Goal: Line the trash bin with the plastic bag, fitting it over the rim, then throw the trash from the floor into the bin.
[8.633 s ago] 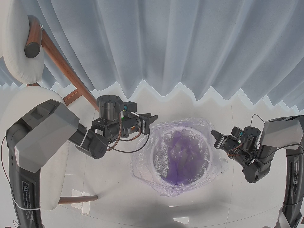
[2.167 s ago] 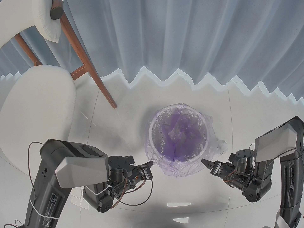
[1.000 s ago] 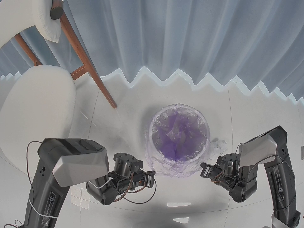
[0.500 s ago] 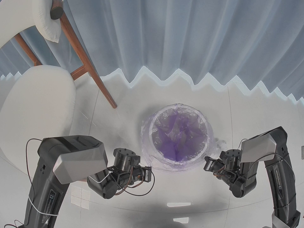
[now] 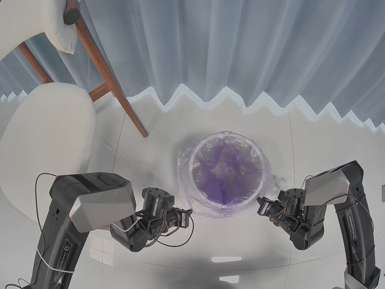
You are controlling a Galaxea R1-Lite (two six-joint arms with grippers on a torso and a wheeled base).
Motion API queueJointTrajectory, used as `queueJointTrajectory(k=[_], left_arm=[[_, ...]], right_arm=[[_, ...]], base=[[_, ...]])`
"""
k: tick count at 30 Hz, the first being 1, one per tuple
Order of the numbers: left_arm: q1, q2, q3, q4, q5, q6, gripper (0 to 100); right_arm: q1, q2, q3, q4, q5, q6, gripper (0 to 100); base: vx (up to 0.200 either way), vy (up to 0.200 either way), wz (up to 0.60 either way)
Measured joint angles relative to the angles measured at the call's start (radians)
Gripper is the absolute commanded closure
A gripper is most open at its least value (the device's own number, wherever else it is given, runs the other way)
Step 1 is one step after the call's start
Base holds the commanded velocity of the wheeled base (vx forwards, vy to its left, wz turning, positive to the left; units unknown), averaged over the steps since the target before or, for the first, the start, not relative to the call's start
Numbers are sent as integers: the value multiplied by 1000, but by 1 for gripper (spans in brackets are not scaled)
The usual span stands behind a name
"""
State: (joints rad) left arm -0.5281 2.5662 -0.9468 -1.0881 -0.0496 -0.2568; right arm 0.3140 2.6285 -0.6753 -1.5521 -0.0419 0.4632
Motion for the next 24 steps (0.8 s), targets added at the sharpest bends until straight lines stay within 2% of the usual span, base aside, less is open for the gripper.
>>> queueJointTrajectory(k=[6, 12, 16, 20, 24], left_arm=[[3, -50, 127, -110, -8, -1, 0], [17, -127, 406, -304, -36, 0, 0], [39, -211, 569, -367, -77, -7, 0], [76, -358, 663, -405, -114, -23, 0], [103, -531, 710, -430, -138, -36, 0]], right_arm=[[5, -73, 96, -1, 0, 39, 0], [3, -200, 295, -1, 14, 66, 0], [-19, -305, 449, -1, 25, 73, 0], [-71, -408, 550, -1, 26, 67, 0], [-176, -474, 598, -1, 34, 2, 0]], base=[[0, 0, 0], [0, 0, 0], [0, 0, 0], [0, 0, 0], [0, 0, 0]])
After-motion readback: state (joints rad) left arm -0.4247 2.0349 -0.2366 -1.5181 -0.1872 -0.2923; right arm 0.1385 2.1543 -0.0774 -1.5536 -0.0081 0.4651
